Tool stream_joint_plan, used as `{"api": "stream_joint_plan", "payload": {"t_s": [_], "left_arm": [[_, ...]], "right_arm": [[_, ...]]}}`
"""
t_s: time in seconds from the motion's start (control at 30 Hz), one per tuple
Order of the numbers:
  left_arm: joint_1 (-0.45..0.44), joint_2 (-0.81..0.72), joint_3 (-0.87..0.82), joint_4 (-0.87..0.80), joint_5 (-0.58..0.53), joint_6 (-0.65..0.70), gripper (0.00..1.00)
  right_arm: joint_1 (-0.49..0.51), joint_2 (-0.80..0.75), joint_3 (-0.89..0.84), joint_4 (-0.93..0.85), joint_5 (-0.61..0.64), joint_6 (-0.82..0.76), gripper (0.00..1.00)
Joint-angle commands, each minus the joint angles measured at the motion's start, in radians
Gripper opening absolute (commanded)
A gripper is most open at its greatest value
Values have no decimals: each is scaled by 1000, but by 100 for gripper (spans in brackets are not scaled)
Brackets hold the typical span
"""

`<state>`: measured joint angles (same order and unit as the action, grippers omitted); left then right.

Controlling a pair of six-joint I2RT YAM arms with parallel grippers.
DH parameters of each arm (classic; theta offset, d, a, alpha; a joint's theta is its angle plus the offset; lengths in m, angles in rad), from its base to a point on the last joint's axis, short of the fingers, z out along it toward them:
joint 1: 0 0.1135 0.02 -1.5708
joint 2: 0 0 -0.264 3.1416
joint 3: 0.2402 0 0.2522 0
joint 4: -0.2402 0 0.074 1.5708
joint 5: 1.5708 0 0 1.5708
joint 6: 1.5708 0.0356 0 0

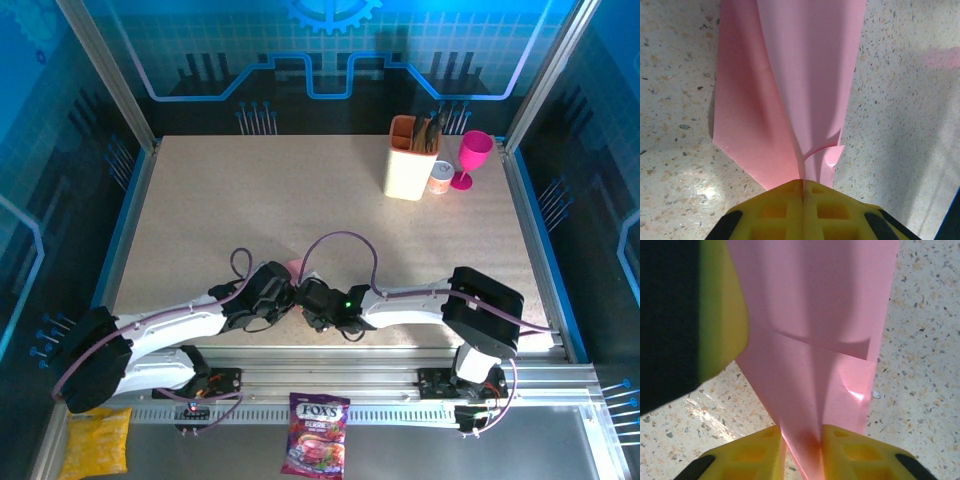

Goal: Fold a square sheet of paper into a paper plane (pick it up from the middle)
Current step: Fourth fold the wing at the center of the table.

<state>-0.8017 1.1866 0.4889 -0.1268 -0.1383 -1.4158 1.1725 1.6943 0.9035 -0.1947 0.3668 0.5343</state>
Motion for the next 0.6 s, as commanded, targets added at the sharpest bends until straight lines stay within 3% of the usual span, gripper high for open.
{"api": "stream_joint_plan", "payload": {"t_s": [0.0, 0.27, 0.5, 0.57], "left_arm": [[-7, 6, -3, -13, -14, -5, 0], [-7, 7, 1, -12, -13, -6, 0], [-7, 2, 7, -16, -13, -8, 0], [-8, -1, 9, -19, -14, -8, 0]], "right_arm": [[-4, 21, 2, -19, 21, 14, 22], [-14, 35, -11, -7, 14, 24, 21], [-26, 36, -36, 13, 2, 42, 1], [-28, 33, -53, 23, -2, 54, 0]]}}
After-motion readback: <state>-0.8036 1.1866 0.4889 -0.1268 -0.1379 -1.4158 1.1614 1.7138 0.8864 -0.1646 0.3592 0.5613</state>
